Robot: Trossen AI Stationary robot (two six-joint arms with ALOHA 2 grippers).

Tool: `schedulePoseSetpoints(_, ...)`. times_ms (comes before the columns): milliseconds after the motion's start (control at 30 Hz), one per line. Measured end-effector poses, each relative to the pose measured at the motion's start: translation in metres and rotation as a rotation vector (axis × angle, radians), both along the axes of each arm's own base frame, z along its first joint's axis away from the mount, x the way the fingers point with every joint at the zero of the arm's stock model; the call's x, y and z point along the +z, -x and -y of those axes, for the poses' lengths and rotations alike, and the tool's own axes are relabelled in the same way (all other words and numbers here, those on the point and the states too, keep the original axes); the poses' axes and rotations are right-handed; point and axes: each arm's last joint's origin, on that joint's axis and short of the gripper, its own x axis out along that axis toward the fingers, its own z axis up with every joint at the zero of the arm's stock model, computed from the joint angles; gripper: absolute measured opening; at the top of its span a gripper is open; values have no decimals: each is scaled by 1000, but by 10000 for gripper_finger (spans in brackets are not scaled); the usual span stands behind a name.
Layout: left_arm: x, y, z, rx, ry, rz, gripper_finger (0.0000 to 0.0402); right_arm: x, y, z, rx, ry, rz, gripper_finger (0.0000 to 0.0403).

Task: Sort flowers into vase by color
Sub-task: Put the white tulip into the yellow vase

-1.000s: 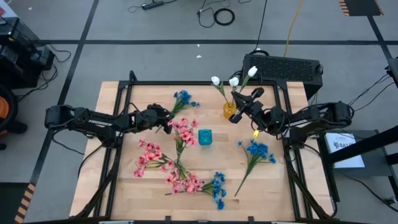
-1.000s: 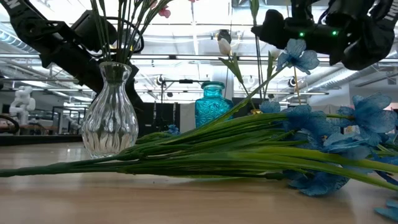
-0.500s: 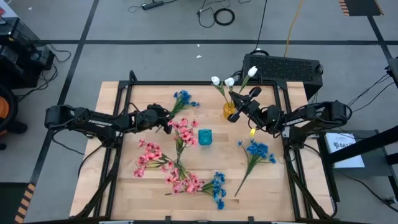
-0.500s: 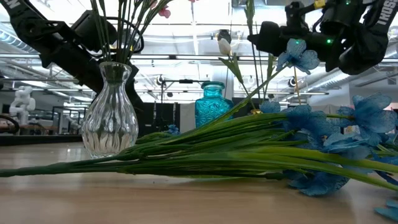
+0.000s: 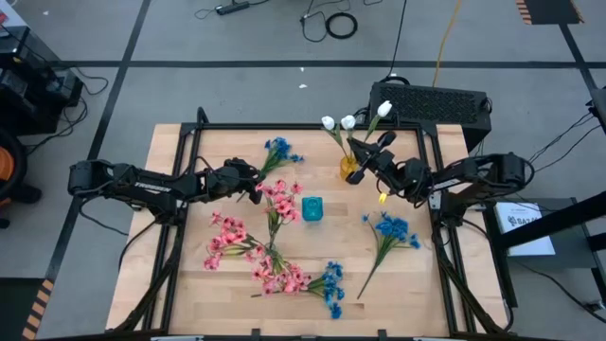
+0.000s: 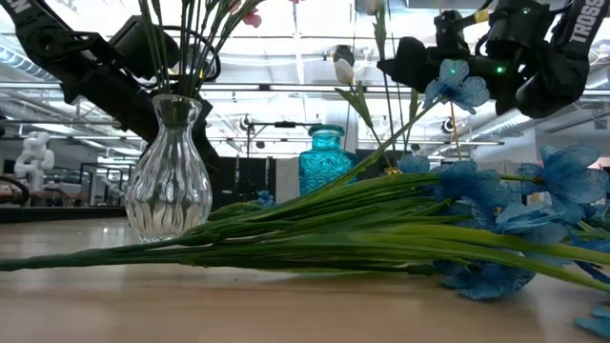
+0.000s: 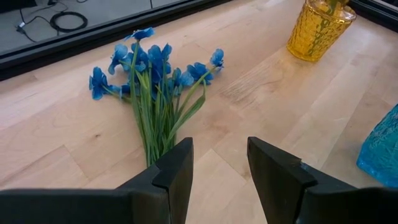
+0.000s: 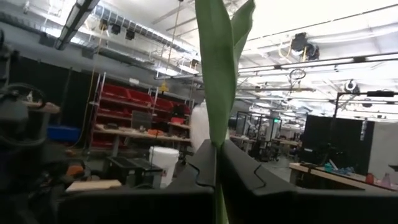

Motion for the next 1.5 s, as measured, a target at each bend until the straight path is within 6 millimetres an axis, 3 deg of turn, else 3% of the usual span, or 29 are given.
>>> schedulePoseSetpoints(567, 0, 0, 0, 0, 1, -3, 157, -7, -3, 1, 6, -30, -51, 5)
schedulePoseSetpoints(1200, -1, 1, 0, 0, 2, -10, 157, -17, -7, -2, 23, -78, -146, 124)
schedulePoseSetpoints(1500, -1, 1, 0, -3, 0, -21, 157, -19, -11, -17, 30, -54, -199, 141)
